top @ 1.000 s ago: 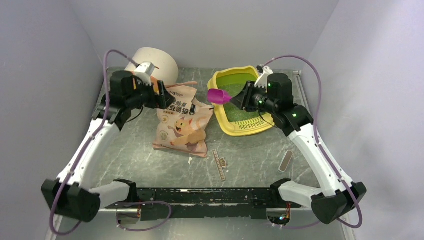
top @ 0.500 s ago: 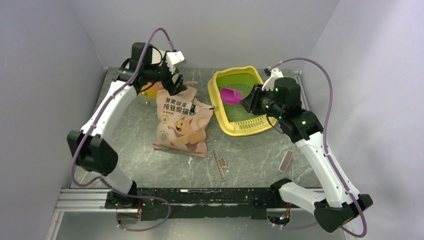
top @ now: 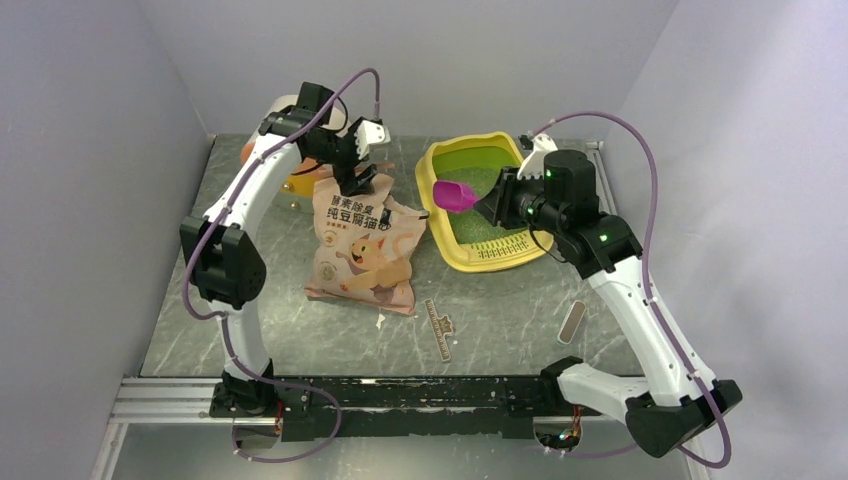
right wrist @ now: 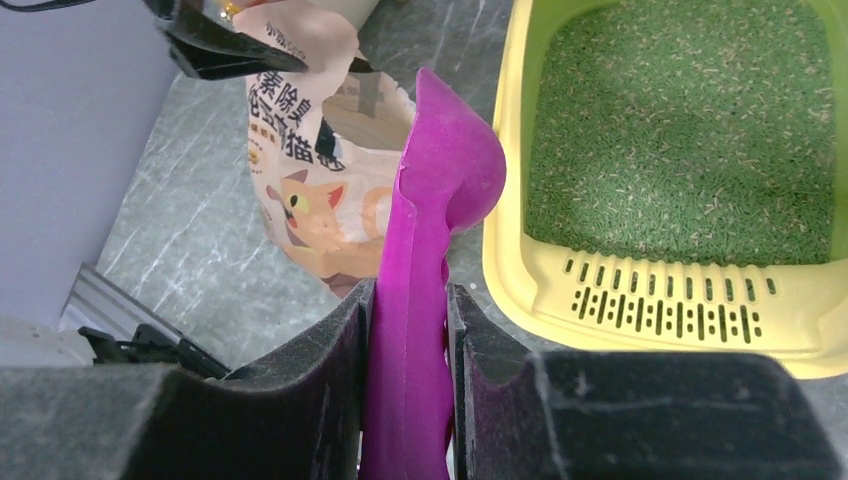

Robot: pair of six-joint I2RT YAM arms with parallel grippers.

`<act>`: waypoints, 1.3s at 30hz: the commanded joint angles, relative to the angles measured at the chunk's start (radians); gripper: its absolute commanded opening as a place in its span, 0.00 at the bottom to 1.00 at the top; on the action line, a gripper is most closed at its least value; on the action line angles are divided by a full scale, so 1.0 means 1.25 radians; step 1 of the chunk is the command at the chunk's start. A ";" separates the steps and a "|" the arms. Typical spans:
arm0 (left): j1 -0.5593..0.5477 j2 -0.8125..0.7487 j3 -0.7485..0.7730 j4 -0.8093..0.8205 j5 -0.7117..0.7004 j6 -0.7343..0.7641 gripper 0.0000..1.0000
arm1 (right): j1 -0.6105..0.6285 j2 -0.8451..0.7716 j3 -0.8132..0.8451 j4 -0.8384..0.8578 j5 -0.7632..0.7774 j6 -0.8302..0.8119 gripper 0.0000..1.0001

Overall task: Fill the litter box with clean litter
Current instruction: 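Scoop the cat litter from the cat litter bag.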

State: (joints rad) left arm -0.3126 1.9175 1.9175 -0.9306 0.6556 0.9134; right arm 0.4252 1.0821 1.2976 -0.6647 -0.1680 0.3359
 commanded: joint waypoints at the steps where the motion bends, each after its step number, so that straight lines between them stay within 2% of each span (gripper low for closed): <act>1: -0.015 0.040 0.057 -0.077 0.000 0.062 0.86 | -0.005 0.042 0.060 -0.029 -0.055 -0.021 0.00; 3: -0.016 0.040 0.062 -0.093 0.011 0.064 0.82 | -0.006 0.081 0.100 -0.077 -0.050 -0.022 0.00; 6: -0.016 0.021 0.055 -0.138 0.051 0.096 0.67 | -0.009 0.133 0.150 -0.128 -0.073 -0.025 0.00; 8: -0.017 0.004 0.039 -0.142 0.055 0.094 0.51 | -0.011 0.153 0.168 -0.136 -0.112 -0.023 0.00; 12: -0.019 -0.032 0.015 -0.155 0.031 0.090 0.12 | -0.011 0.195 0.211 -0.170 -0.180 -0.021 0.00; 13: -0.021 -0.046 0.008 -0.157 0.023 0.089 0.06 | -0.011 0.204 0.221 -0.181 -0.193 -0.022 0.00; 16: -0.024 -0.125 -0.042 -0.132 0.014 0.082 0.05 | -0.010 0.215 0.243 -0.199 -0.220 -0.017 0.00; 23: -0.048 -0.376 -0.257 -0.001 -0.005 0.032 0.05 | -0.010 0.214 0.297 -0.234 -0.286 0.011 0.00; 27: -0.064 -0.487 -0.363 0.032 0.000 0.008 0.05 | -0.009 0.219 0.339 -0.292 -0.330 0.008 0.00; 33: -0.086 -0.588 -0.471 0.101 -0.011 -0.061 0.05 | 0.000 0.192 0.376 -0.382 -0.331 -0.012 0.00; 39: -0.123 -0.593 -0.497 0.103 -0.023 -0.088 0.05 | 0.039 0.166 0.324 -0.404 -0.310 -0.005 0.00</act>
State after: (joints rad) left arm -0.4286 1.1843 1.3117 -0.8642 0.6254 0.8444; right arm 0.4427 1.3239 1.7359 -1.1343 -0.5495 0.3275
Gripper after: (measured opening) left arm 0.079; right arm 0.306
